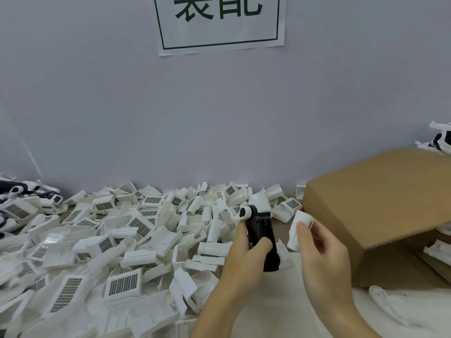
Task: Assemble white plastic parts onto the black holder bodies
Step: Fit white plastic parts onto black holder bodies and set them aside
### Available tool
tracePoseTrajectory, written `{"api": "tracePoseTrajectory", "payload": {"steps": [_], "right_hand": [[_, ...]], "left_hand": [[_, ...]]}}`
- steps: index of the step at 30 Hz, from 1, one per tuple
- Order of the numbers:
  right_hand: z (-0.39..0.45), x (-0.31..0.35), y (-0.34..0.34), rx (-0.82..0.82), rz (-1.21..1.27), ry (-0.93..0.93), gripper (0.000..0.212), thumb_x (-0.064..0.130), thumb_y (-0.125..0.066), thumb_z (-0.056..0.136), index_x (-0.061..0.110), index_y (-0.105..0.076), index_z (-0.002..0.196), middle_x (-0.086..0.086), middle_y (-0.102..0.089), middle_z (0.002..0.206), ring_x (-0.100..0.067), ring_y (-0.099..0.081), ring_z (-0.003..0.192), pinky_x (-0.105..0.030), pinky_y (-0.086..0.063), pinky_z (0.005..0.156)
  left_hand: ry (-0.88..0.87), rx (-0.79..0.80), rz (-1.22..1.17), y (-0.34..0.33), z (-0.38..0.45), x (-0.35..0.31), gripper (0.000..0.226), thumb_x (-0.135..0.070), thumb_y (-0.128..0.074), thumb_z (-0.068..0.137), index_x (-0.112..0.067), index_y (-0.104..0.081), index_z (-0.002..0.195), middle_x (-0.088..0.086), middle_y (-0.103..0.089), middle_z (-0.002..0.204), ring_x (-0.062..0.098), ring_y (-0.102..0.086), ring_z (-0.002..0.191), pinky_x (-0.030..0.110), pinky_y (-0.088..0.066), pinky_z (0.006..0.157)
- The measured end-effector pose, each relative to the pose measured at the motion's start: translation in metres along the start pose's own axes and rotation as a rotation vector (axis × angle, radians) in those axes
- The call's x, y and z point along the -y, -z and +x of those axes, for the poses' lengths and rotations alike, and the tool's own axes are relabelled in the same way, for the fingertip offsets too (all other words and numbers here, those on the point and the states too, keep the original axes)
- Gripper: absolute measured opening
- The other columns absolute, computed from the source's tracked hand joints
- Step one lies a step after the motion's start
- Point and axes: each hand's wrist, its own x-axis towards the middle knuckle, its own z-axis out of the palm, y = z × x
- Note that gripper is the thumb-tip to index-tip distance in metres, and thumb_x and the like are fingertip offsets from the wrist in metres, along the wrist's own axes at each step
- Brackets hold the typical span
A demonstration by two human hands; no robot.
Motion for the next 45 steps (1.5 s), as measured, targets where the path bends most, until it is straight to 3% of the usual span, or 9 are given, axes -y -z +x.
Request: {"api": "tracePoseTrajectory", "payload": {"steps": [4,9,16,24,29,34,36,42,45], "right_hand": [[-0.004,0.0,-0.004,0.116,-0.142,0.115,0.013,0.029,-0.066,0.092,0.024,-0.07,0.081,0.001,-0.061,0.075,-0.01,-0.058,0.07,-0.015,-0.042,0.06],[-0.006,0.001,-0.005,0.14,-0.264,0.172,0.019,0.044,-0.061,0.09,0.028,-0.068,0.083,0.006,-0.058,0.078,-0.004,-0.057,0.078,-0.013,-0.042,0.064],[-0.005,-0.001,-0.005,0.2,-0.304,0.165,0.019,0.043,-0.057,0.093,0.032,-0.066,0.08,0.002,-0.054,0.074,-0.005,-0.054,0.073,-0.015,-0.04,0.062],[-0.005,-0.001,-0.004,0.245,-0.286,0.171,0.016,0.042,-0.055,0.095,0.035,-0.067,0.088,0.001,-0.055,0.08,-0.004,-0.056,0.076,-0.012,-0.041,0.064],[-0.009,-0.001,-0.008,0.357,-0.293,0.147,0.029,0.052,-0.037,0.096,0.04,-0.062,0.091,0.008,-0.055,0.086,-0.006,-0.058,0.08,-0.019,-0.043,0.068],[-0.004,-0.005,-0.008,0.299,-0.108,-0.058,0.023,0.038,-0.055,0.097,0.032,-0.076,0.091,0.001,-0.068,0.096,-0.001,-0.062,0.086,-0.014,-0.044,0.073],[-0.001,-0.004,-0.007,0.326,-0.025,-0.172,0.027,0.038,-0.056,0.098,0.025,-0.079,0.094,-0.002,-0.073,0.102,-0.01,-0.068,0.095,-0.028,-0.051,0.086],[-0.002,0.009,-0.006,0.35,0.333,-0.376,0.035,0.046,-0.057,0.086,0.022,-0.081,0.092,-0.014,-0.077,0.094,-0.026,-0.075,0.089,-0.031,-0.057,0.063],[0.0,0.009,-0.005,0.366,0.421,-0.396,0.043,0.048,-0.058,0.08,0.014,-0.081,0.094,-0.023,-0.075,0.097,-0.033,-0.075,0.083,-0.046,-0.057,0.073]], "left_hand": [[0.006,0.016,-0.057,0.0,0.002,0.001,0.047,-0.046,-0.046,0.078,-0.053,-0.058,0.123,-0.015,-0.073,0.111,0.013,-0.064,0.115,0.044,-0.048,0.106],[-0.003,0.07,-0.005,-0.007,-0.003,-0.004,0.034,-0.055,-0.04,0.09,-0.059,-0.057,0.119,-0.024,-0.067,0.122,-0.001,-0.058,0.121,0.04,-0.04,0.113],[-0.044,0.11,0.001,-0.004,-0.006,-0.004,0.032,-0.044,-0.04,0.105,-0.073,-0.049,0.116,-0.045,-0.058,0.121,-0.028,-0.047,0.112,0.014,-0.036,0.099],[-0.102,0.085,0.011,-0.003,-0.007,-0.005,0.03,-0.036,-0.047,0.105,-0.06,-0.058,0.118,-0.034,-0.066,0.117,-0.019,-0.057,0.109,-0.001,-0.043,0.078],[-0.118,-0.039,-0.085,-0.002,-0.003,-0.004,0.016,-0.037,-0.054,0.103,-0.038,-0.067,0.112,-0.017,-0.074,0.107,-0.003,-0.068,0.1,0.012,-0.05,0.076],[-0.082,-0.095,-0.105,-0.003,-0.002,-0.004,0.024,-0.042,-0.053,0.101,-0.024,-0.07,0.103,-0.005,-0.077,0.097,0.01,-0.073,0.091,0.023,-0.057,0.075],[-0.074,-0.084,-0.112,-0.003,-0.002,-0.004,0.029,-0.044,-0.052,0.101,-0.022,-0.07,0.103,-0.004,-0.077,0.096,0.011,-0.073,0.092,0.027,-0.059,0.082],[-0.059,0.056,-0.195,-0.002,-0.004,-0.007,0.022,-0.027,-0.055,0.101,-0.014,-0.071,0.111,0.001,-0.077,0.093,0.012,-0.074,0.086,0.023,-0.057,0.072],[-0.06,0.097,-0.257,-0.001,-0.005,-0.009,0.025,-0.027,-0.055,0.099,-0.013,-0.071,0.113,0.0,-0.077,0.092,0.012,-0.073,0.085,0.022,-0.056,0.069]]}}
